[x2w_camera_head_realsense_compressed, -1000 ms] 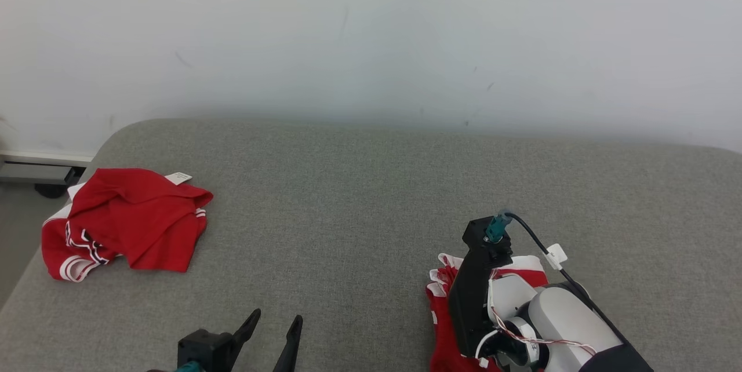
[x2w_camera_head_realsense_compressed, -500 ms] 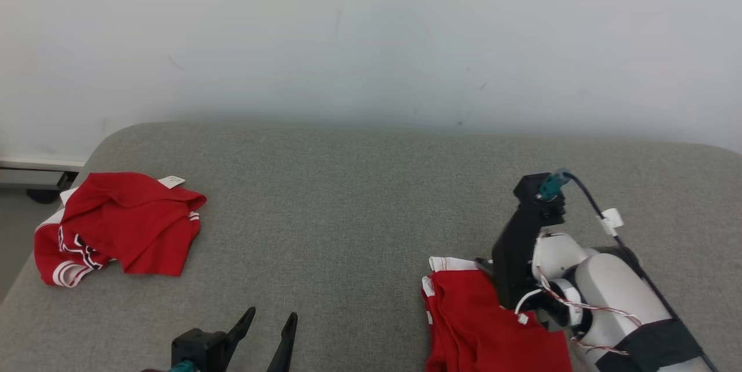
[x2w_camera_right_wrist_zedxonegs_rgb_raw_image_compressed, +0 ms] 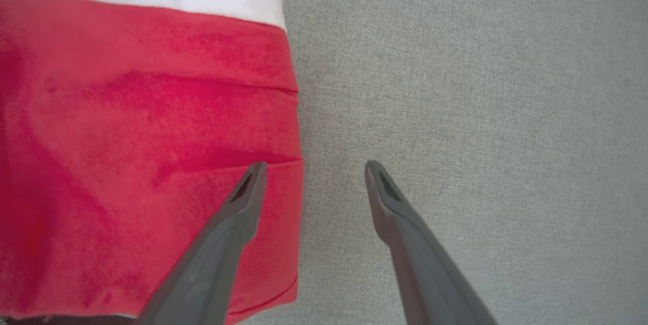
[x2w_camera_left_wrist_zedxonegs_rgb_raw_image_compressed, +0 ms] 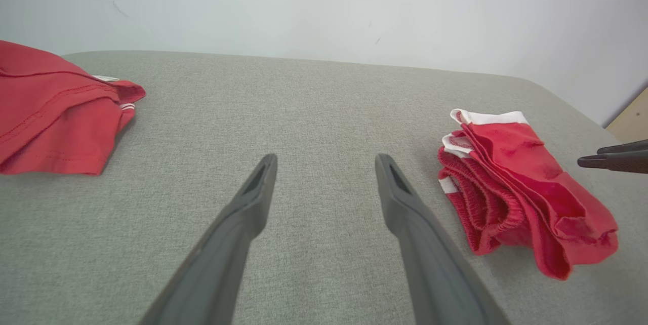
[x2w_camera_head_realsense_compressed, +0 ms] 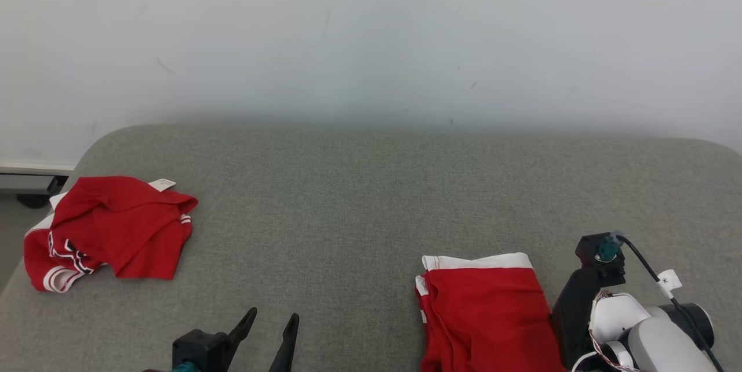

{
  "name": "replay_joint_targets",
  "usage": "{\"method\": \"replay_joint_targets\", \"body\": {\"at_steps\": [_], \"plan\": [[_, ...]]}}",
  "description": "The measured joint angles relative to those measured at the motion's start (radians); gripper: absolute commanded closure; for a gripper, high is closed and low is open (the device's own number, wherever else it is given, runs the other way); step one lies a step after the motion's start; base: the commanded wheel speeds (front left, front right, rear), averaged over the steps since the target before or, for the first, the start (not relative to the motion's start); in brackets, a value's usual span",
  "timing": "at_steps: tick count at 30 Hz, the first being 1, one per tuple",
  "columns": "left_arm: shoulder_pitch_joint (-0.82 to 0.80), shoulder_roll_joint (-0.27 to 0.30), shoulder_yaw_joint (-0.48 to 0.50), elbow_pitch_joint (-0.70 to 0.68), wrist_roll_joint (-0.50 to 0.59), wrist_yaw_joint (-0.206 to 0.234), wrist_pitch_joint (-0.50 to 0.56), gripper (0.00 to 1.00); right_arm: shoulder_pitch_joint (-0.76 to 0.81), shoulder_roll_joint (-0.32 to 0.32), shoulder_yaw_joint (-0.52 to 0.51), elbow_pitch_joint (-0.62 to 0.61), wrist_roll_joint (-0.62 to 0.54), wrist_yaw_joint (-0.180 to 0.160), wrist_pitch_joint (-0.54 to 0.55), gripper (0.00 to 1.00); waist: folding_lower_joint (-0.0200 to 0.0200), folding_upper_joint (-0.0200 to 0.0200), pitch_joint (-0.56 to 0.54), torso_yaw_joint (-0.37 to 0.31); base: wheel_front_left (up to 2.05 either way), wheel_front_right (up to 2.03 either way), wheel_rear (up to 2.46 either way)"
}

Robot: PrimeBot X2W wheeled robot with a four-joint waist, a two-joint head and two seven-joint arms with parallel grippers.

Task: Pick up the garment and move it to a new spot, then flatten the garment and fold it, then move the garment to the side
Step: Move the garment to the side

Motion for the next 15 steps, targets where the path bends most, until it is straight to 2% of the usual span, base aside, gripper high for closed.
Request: {"method": "replay_joint_targets", "body": {"at_steps": [5,15], "plan": [[-0.003,-0.001,-0.009,-0.007,0.001,0.000,0.000,0.00,0.019,0.016,-0.045,-0.001,0.009,0.000,-0.056,0.00,0.0000,0.0001,0.013,0.003,0.00,0.00,0.00],[-0.022,0.002,-0.010,-0.008,0.006,-0.008,0.002,0.00,0.075,0.038,-0.060,0.038,0.036,0.000,-0.168,0.00,0.0001,0.0000,0.038,0.037,0.00,0.00,0.00]]}}
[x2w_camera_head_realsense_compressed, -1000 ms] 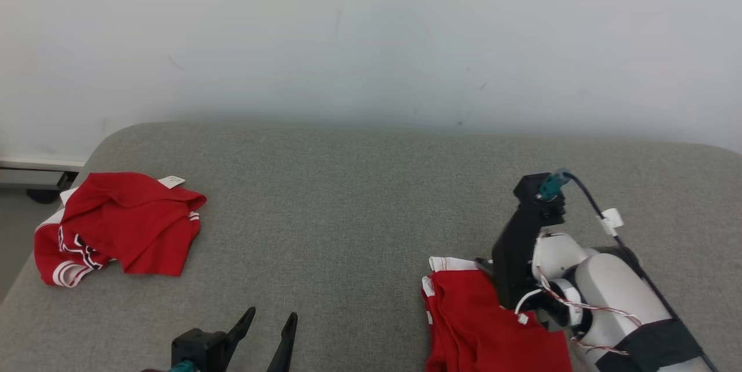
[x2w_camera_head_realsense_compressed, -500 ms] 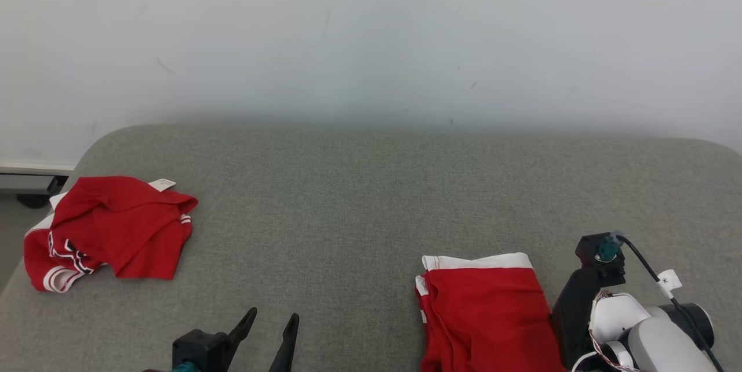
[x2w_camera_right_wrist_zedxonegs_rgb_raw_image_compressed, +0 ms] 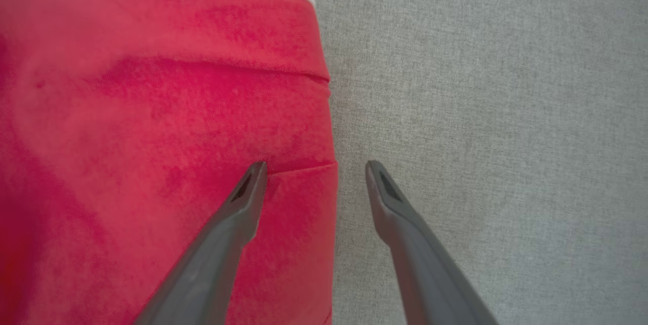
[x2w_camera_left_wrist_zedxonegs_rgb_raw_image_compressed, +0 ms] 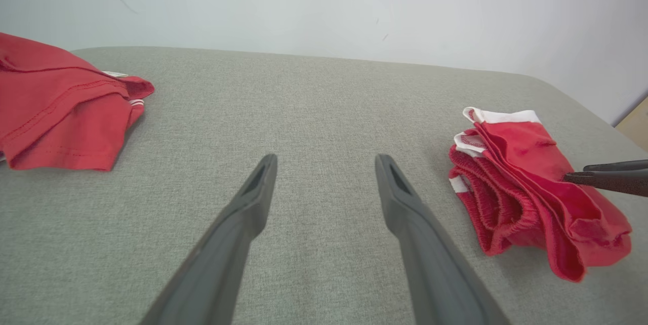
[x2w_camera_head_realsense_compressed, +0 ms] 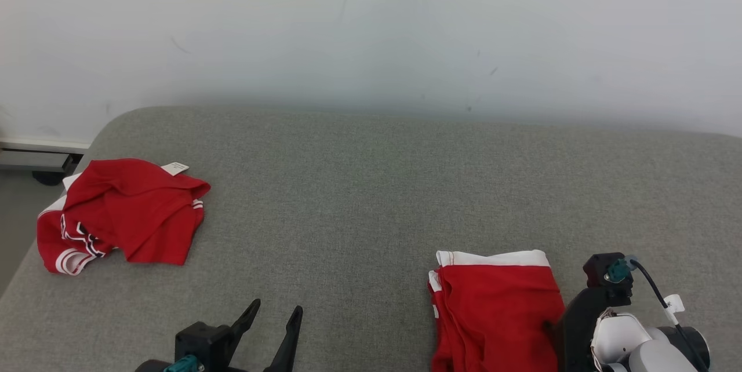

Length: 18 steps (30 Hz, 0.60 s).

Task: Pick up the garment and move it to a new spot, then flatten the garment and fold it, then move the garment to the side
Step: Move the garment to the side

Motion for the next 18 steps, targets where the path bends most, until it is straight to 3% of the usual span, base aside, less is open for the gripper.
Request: {"method": "replay_joint_targets", "body": {"at_steps": [12,18], "plan": [[-0.003,0.000,-0.002,-0.002,0.000,0.000,0.008,0.00,-0.029,-0.014,-0.016,0.067,0.000,0.009,-0.093,0.00,0.0000,0.0000,0.020,0.015,0.00,0.00,0.00],[-0.005,0.003,-0.004,-0.007,0.002,-0.001,0.009,0.00,-0.044,0.012,-0.048,0.118,0.029,0.009,-0.120,0.00,0.0000,0.0000,0.031,0.023,0.00,0.00,0.00]]}}
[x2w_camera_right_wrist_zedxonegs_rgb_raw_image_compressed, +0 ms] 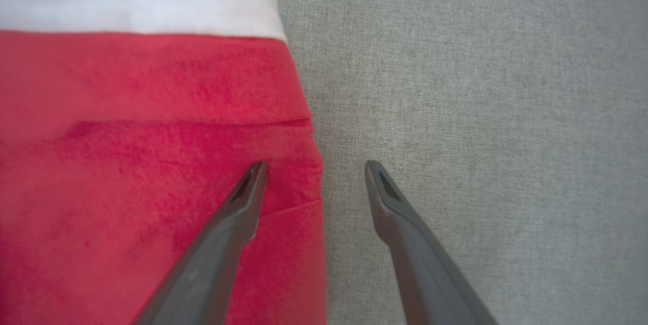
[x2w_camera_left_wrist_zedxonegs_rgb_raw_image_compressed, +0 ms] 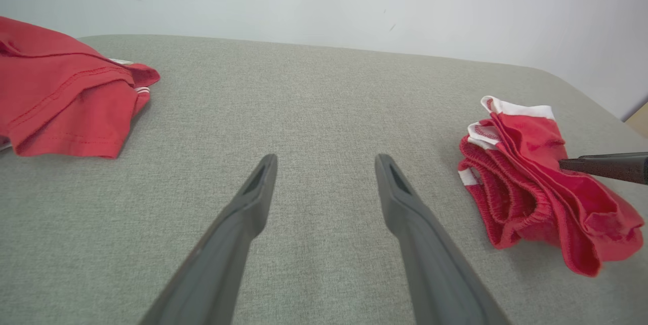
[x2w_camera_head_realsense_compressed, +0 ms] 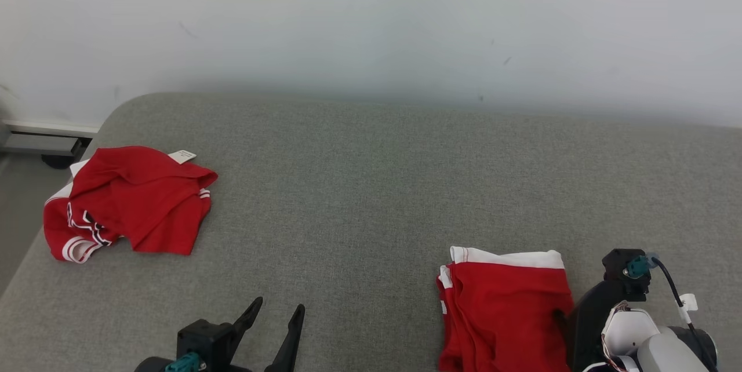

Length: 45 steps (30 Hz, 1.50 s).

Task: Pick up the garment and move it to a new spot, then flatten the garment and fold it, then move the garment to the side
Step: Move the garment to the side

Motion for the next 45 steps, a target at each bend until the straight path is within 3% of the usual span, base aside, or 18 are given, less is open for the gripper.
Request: {"method": "replay_joint_targets", "body": {"at_steps": [8,11,13,14,20,27,33,45], "plan": [[-0.020,0.002,-0.001,-0.008,0.001,-0.007,0.005,0.00,-0.007,0.040,-0.012,0.050,0.044,0.001,-0.025,0.02,0.0000,0.0000,0.024,0.016,0.00,0.00,0.00],[-0.020,0.002,0.001,-0.007,0.001,-0.007,0.005,0.00,-0.027,0.040,-0.012,0.075,0.043,0.001,-0.025,0.51,0.0001,0.0000,0.028,0.021,0.00,0.00,0.00],[-0.020,0.003,0.001,-0.006,0.001,-0.007,0.005,0.00,-0.036,0.039,-0.013,0.090,0.043,0.001,-0.025,0.96,0.0000,0.0000,0.029,0.022,0.00,0.00,0.00],[-0.020,0.003,0.001,-0.005,0.001,-0.007,0.005,0.00,-0.039,0.037,-0.015,0.096,0.043,0.001,-0.026,1.00,0.0000,0.0000,0.029,0.022,0.00,0.00,0.00],[-0.021,0.002,0.001,0.001,0.001,-0.007,0.005,0.00,-0.067,0.013,-0.006,0.117,0.035,0.015,-0.026,1.00,0.0000,0.0000,0.026,0.022,0.00,0.00,0.00],[-0.021,0.002,0.000,0.011,0.001,-0.007,0.005,0.00,-0.181,-0.113,-0.003,0.124,-0.020,0.067,-0.053,1.00,0.0000,0.0001,0.010,0.017,0.00,0.00,0.00],[-0.021,0.003,-0.003,0.011,0.001,-0.008,0.005,0.00,-0.223,-0.172,-0.041,0.156,-0.018,0.099,-0.077,1.00,0.0001,0.0000,0.007,0.016,0.00,0.00,0.00],[-0.019,0.036,-0.004,-0.014,0.008,-0.016,0.012,0.00,-0.216,-0.285,-0.137,0.248,-0.001,0.098,-0.170,1.00,0.0000,0.0000,0.021,0.024,0.00,0.00,0.00]]}}
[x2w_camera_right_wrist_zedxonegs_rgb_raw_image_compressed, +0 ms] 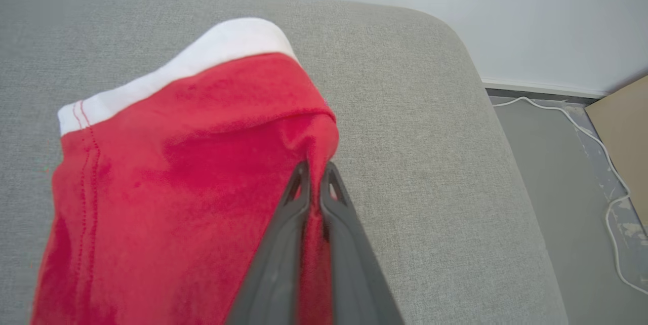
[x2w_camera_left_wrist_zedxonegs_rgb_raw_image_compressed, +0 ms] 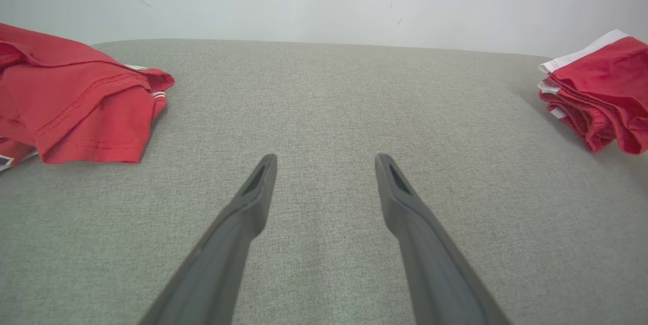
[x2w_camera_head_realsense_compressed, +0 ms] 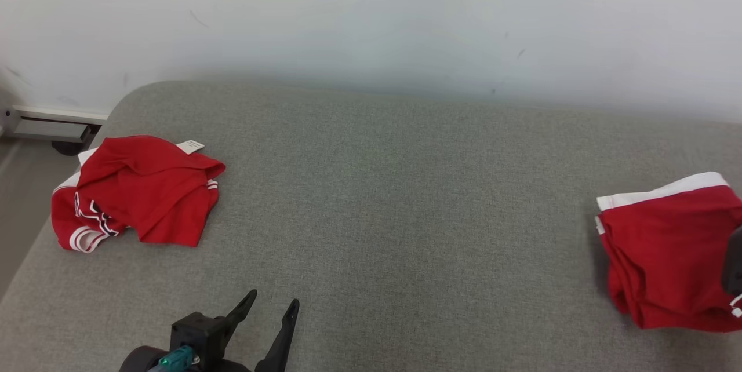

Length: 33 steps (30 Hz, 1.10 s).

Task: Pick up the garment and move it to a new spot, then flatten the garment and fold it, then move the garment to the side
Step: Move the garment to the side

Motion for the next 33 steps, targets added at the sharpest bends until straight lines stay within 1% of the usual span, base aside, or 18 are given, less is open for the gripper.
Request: {"method": "replay_joint_targets", "body": {"at_steps": [7,11,19,25,27,28,29,31,33], "plan": [[0.000,0.012,-0.005,-0.028,0.012,0.000,0.009,0.00,0.020,-0.034,-0.030,0.018,-0.001,-0.010,-0.053,1.00,0.0000,0.0000,0.026,-0.002,0.00,0.00,0.00],[-0.001,0.015,-0.006,-0.042,0.026,0.000,0.013,0.00,0.041,-0.054,-0.054,0.023,-0.001,-0.027,-0.087,1.00,0.0000,0.0000,0.045,-0.003,0.00,0.00,0.00],[-0.027,0.020,-0.004,-0.062,0.029,0.000,0.020,0.00,0.050,-0.108,-0.088,0.011,-0.020,-0.051,-0.147,1.00,0.0001,0.0000,0.091,-0.001,0.00,0.00,0.00],[-0.041,0.020,-0.006,-0.063,0.030,-0.001,0.029,0.00,0.058,-0.119,-0.093,0.009,-0.035,-0.063,-0.178,1.00,0.0001,0.0000,0.118,0.004,0.00,0.00,0.00],[-0.045,0.018,-0.008,-0.061,0.030,-0.001,0.031,0.00,0.061,-0.124,-0.093,0.011,-0.053,-0.073,-0.189,1.00,0.0001,0.0000,0.122,0.009,0.00,0.00,0.00],[-0.050,0.019,-0.007,-0.061,0.030,-0.001,0.031,0.00,0.061,-0.126,-0.092,0.014,-0.067,-0.080,-0.191,0.94,0.0001,0.0000,0.124,0.012,0.00,0.00,0.00],[-0.053,0.019,-0.007,-0.061,0.030,-0.001,0.031,0.00,0.061,-0.128,-0.092,0.014,-0.071,-0.080,-0.195,0.00,0.0001,0.0000,0.124,0.012,0.00,0.00,0.00],[-0.059,0.018,-0.007,-0.061,0.030,-0.001,0.031,0.00,0.061,-0.133,-0.093,0.017,-0.077,-0.081,-0.205,0.00,0.0000,0.0000,0.124,0.014,0.00,0.00,0.00],[-0.059,0.017,-0.008,-0.058,0.030,-0.001,0.032,0.00,0.061,-0.139,-0.094,0.025,-0.085,-0.088,-0.212,0.00,0.0000,0.0001,0.123,0.015,0.00,0.00,0.00]]}}
